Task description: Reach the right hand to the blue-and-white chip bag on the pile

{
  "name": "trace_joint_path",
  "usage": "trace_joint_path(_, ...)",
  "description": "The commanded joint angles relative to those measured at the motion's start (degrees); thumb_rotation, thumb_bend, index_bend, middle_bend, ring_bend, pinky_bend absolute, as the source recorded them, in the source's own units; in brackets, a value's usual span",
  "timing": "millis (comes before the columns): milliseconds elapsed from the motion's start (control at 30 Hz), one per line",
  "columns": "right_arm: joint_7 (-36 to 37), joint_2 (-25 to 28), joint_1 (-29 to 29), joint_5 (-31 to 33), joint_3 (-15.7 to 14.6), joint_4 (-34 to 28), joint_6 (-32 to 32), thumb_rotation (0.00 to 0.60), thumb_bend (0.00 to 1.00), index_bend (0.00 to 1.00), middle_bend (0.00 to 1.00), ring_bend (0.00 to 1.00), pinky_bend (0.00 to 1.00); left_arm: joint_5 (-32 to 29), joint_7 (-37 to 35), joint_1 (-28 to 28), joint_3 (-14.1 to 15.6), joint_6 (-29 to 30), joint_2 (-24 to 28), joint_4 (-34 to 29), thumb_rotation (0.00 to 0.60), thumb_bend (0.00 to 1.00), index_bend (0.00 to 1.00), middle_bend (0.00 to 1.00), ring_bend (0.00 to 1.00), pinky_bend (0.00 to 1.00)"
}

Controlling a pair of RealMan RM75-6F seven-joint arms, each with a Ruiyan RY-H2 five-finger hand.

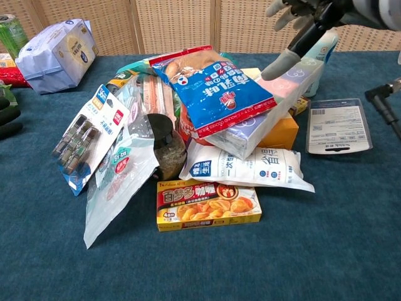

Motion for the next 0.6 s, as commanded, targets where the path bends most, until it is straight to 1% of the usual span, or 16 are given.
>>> trace_joint_path(33, -1.38, -3.34, 1.95, 1.26, 0.95, 1.04, 1.75, 0.6, 0.0, 0.0, 0.0, 0.0, 0.0, 0.01, 0.13, -0.05, -0.02, -0.16, -0.05, 0.02, 0.6, 0.0, 0.14, 0.0, 0.0, 0.0)
trace_joint_path(167, -2.82, -6.38, 3.74, 2.06, 1.71, 3.76, 1.74, 0.6, 0.0, 0.0, 0.0, 0.0, 0.0, 0.31, 0.36, -0.04, 0.08, -0.25, -0.15, 0.01, 0.6, 0.0, 0.14, 0.0, 0.0, 0.0)
trace_joint_path(300, -3.81, -8.21, 5.33, 4.01, 4.23, 5.05, 1.65, 0.6, 0.0, 0.0, 0.0, 0.0, 0.0, 0.05, 0.5, 0.02, -0.12, -0.16, -0.26, 0.16, 0.6, 0.0, 0.15, 0.0, 0.0, 0.0)
trace_joint_path(400, -4.98, -9.76, 6.84, 4.92, 5.58, 5.48, 2.39, 0.6, 0.0, 0.0, 0.0, 0.0, 0.0, -0.38, 0.63, -0.2, -0.21, -0.78, -0.45, 0.3, 0.6, 0.0, 0.15, 0.0, 0.0, 0.0)
trace_joint_path(500, -5.88, -11.33, 8.02, 6.39, 6.5, 6.97, 2.03, 0.6, 0.0, 0.0, 0.0, 0.0, 0.0, -0.15, 0.88, -0.28, -0.12, -1.01, -0.53, 0.26, 0.6, 0.0, 0.15, 0.0, 0.0, 0.0)
trace_joint_path(600, -6.46, -12.29, 8.59, 7.1, 6.74, 8.94, 1.14, 0.6, 0.0, 0.0, 0.0, 0.0, 0.0, 0.03, 1.06, -0.07, -0.19, -0.49, -0.57, 0.24, 0.6, 0.0, 0.15, 0.0, 0.0, 0.0)
